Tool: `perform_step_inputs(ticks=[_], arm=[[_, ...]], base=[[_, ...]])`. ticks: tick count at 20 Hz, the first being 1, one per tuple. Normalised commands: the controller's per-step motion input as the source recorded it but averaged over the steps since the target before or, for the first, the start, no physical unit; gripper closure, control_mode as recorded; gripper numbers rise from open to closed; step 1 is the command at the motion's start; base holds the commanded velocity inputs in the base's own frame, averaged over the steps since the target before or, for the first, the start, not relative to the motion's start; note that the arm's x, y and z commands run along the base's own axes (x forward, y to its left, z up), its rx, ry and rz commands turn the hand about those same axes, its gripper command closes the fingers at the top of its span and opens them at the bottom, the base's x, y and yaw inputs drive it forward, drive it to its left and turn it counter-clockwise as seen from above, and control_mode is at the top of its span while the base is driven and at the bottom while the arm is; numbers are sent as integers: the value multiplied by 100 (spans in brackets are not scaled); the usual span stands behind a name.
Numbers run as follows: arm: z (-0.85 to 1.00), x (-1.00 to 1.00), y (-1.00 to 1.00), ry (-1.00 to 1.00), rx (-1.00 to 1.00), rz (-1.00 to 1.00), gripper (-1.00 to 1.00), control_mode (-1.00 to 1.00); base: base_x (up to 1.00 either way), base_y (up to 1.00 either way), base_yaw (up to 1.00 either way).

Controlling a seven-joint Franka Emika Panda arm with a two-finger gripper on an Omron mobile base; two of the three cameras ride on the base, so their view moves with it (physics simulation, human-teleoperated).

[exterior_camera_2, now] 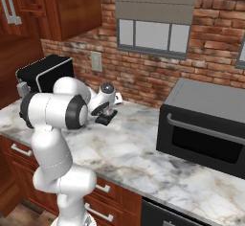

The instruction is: Take the steak from the fridge and place it on the digital scale on the counter by the fridge. Wait a few seconds for a reading, then move it to the plate on the dining counter.

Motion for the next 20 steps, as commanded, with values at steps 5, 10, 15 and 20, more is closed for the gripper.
perform_step_inputs(ticks=[5, 10, 15, 20], arm=[[-22, 6, -8, 0, 0, 1, 100, -100], [-18, 1, -3, 0, 0, 1, 100, -100], [-11, 24, -3, 0, 0, 1, 100, -100], [-8, 12, 0, 0, 0, 1, 100, -100]], base=[[0, 0, 0], [0, 0, 0], [0, 0, 0], [0, 0, 0]])
